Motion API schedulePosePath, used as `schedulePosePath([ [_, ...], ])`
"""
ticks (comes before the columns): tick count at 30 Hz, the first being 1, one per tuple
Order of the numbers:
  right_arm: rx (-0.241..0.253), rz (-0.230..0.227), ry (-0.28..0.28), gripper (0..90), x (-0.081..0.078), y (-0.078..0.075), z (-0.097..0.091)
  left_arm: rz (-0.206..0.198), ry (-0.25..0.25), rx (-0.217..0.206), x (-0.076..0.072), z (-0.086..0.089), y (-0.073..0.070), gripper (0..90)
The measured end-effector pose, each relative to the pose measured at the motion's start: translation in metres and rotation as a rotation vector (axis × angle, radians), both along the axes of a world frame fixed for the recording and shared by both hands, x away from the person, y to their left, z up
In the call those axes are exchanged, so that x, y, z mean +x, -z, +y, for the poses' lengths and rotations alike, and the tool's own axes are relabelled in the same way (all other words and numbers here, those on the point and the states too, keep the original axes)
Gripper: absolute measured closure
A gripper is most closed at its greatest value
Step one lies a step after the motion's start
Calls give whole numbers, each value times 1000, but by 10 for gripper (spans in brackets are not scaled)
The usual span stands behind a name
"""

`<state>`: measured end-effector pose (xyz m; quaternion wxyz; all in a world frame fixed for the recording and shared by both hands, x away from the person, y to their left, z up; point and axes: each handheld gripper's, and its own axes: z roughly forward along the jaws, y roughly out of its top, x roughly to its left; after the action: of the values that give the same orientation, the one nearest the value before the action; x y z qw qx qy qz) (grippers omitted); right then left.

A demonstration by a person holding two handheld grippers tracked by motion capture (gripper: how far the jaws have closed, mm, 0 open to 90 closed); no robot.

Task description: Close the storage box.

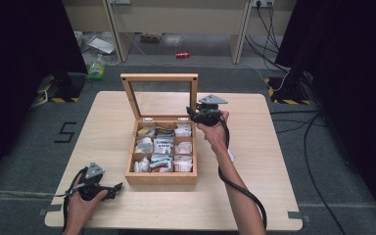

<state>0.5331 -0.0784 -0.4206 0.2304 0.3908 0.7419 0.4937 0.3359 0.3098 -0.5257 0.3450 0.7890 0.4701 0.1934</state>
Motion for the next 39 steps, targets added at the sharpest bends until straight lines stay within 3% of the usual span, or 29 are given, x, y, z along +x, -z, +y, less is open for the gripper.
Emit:
schedulePosePath([
  [12,11,14,-26,545,-10,-1,-3,-1,-1,1,0,0,0,1],
  [18,-15,4,-37,521,-16,-1,-2,-1,-1,0,0,0,0,1],
  [25,43,37,-38,548,-23,0,-10,0,-1,0,0,0,0,1],
  [35,22,32,-59,538,-38,-1,-12,-1,0,1,0,0,0,1],
  [39,42,15,-66,536,-43,-4,-13,0,0,1,0,0,0,1],
])
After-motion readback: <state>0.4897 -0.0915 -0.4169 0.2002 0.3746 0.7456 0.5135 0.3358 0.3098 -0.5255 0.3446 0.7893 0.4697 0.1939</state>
